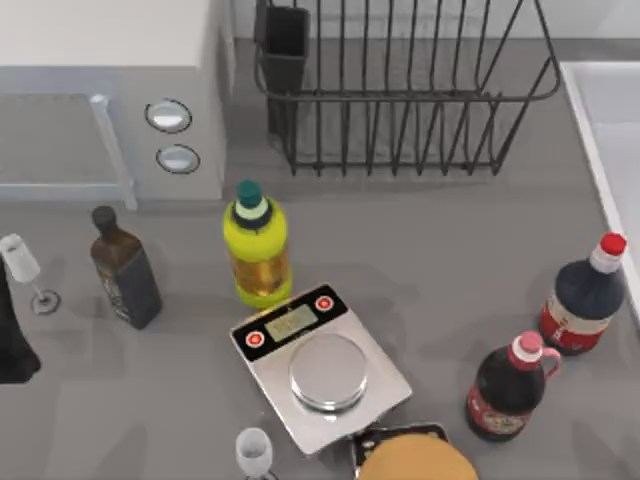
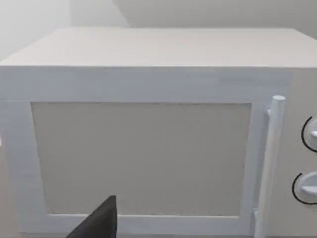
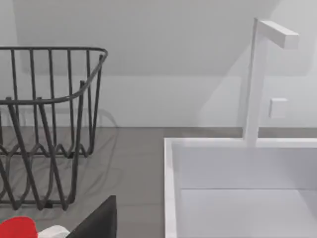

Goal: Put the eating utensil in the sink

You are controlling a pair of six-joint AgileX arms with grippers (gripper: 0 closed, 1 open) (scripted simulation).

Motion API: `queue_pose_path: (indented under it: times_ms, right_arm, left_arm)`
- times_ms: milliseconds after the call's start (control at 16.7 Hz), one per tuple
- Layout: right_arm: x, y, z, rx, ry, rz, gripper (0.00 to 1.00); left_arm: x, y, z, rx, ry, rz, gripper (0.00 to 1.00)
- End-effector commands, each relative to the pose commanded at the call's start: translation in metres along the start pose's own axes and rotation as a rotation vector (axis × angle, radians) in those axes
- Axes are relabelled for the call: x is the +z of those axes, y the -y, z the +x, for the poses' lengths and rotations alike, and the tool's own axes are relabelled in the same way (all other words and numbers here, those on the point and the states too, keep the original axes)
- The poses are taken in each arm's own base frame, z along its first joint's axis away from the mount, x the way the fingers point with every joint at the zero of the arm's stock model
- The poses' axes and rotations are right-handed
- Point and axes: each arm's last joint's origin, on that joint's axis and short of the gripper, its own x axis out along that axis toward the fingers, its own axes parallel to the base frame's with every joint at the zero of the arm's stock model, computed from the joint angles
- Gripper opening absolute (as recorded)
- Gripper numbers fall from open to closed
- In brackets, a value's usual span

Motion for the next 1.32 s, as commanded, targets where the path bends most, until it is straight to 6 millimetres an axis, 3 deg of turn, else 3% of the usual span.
queue_pose_path:
  times_ms: [240,420,960,1320]
  right_arm:
    - [0.004,0.002,0.0,-0.016,-0.038,-0.014,1.0]
    - [0.016,0.007,0.003,-0.062,-0.189,-0.057,1.0]
    - [0.032,0.048,0.049,-0.114,-1.111,-0.085,1.0]
    - [0.033,0.081,0.077,-0.044,-1.5,0.0,1.0]
  left_arm:
    - [0.0,0.0,0.0,0.0,0.0,0.0,1.0]
    - [0.0,0.0,0.0,0.0,0.0,0.0,1.0]
    - [0.0,0.0,0.0,0.0,0.0,0.0,1.0]
    - [0.0,0.0,0.0,0.0,0.0,0.0,1.0]
